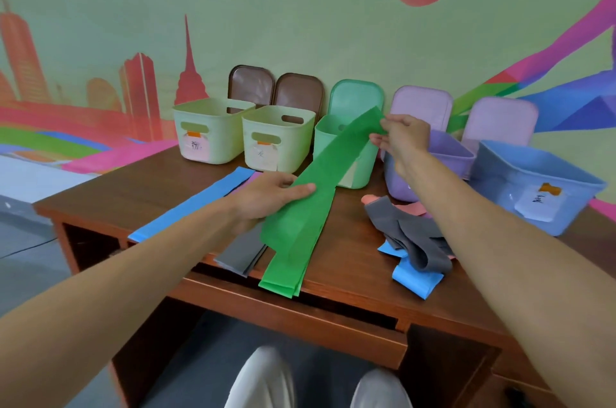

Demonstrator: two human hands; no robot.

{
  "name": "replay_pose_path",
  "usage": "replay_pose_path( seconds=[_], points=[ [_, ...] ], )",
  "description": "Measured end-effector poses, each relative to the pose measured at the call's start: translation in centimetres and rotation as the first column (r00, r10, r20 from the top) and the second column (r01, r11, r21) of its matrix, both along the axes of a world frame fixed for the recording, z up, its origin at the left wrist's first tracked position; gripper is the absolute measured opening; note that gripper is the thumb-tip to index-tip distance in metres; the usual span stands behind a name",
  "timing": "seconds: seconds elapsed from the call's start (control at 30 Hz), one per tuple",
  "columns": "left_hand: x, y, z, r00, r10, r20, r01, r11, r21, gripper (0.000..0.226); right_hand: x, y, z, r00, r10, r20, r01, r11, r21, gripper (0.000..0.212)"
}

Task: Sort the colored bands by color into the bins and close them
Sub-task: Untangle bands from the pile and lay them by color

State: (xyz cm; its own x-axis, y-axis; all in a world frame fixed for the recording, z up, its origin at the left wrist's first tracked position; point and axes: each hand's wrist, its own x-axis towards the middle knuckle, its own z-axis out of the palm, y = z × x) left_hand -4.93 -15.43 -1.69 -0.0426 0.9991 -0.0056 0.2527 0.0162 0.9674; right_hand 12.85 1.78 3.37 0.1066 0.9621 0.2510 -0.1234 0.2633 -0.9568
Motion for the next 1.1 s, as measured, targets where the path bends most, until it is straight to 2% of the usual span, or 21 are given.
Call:
replay_pose_path(
  seconds=[0.07, 0.13, 0.2, 0.23, 0.3, 0.33, 0.4, 0.5, 0.57, 0.7, 0.77, 0.9, 1.1],
  points=[
    [-0.2, -0.4, -0.4, 1.000, 0.003, 0.010, -0.003, 1.000, -0.030, 0.028, -0.5, 0.3, -0.4, 0.997, 0.050, -0.056, -0.055, 0.994, -0.091, 0.015],
    [-0.3, -0.9, -1.0, 1.000, 0.010, 0.026, -0.008, 0.997, -0.071, 0.026, -1.2, 0.6, -1.0, 0.997, 0.063, -0.051, -0.069, 0.989, -0.131, 0.022],
    [-0.6, -1.2, -1.6, 0.998, 0.005, 0.068, 0.003, 0.993, -0.118, 0.024, -2.0, 0.5, -1.7, 0.997, 0.053, 0.063, -0.046, 0.993, -0.112, 0.014],
    [-0.7, -1.3, -2.0, 0.994, -0.013, 0.107, 0.028, 0.990, -0.140, 0.024, -2.3, 0.6, -2.2, 0.982, 0.034, 0.188, -0.021, 0.997, -0.073, 0.012],
    [-1.2, -1.1, -2.5, 0.984, -0.058, 0.169, 0.087, 0.982, -0.168, 0.024, -3.0, 0.8, -3.3, 0.870, -0.024, 0.492, -0.010, 0.998, 0.065, 0.017],
    [-1.3, -1.0, -2.8, 0.980, -0.069, 0.185, 0.103, 0.978, -0.182, 0.024, -3.2, 0.9, -3.8, 0.802, -0.047, 0.596, -0.035, 0.992, 0.125, 0.017],
    [-1.5, -0.8, -3.3, 0.983, -0.071, 0.169, 0.106, 0.972, -0.210, 0.029, -3.7, 1.8, -4.9, 0.689, -0.079, 0.720, -0.088, 0.978, 0.191, 0.011],
    [-1.6, -0.6, -4.3, 0.996, -0.065, 0.055, 0.077, 0.961, -0.267, 0.044, -4.1, 3.8, -6.7, 0.568, -0.104, 0.817, -0.121, 0.971, 0.208, 0.009],
    [-1.9, -0.5, -4.8, 0.999, -0.043, 0.011, 0.044, 0.958, -0.283, 0.043, -4.7, 4.8, -7.9, 0.515, -0.085, 0.853, -0.144, 0.972, 0.184, 0.011],
    [-2.4, -0.2, -5.0, 1.000, 0.019, 0.020, -0.012, 0.952, -0.306, 0.024, -6.0, 5.5, -9.2, 0.461, -0.078, 0.884, -0.212, 0.957, 0.196, 0.012],
    [-2.5, -0.1, -5.2, 0.999, 0.025, 0.021, -0.016, 0.941, -0.339, 0.026, -6.5, 5.7, -9.9, 0.433, -0.069, 0.899, -0.238, 0.953, 0.188, 0.012],
    [-2.3, 0.2, -5.5, 1.000, 0.015, 0.014, -0.008, 0.921, -0.390, 0.048, -6.6, 6.7, -11.4, 0.398, -0.025, 0.917, -0.238, 0.962, 0.130, 0.009],
    [-2.1, 1.1, -4.9, 1.000, -0.027, -0.010, 0.020, 0.912, -0.409, 0.044, -7.0, 7.4, -11.9, 0.409, -0.017, 0.912, -0.214, 0.970, 0.114, 0.009]
  ],
)
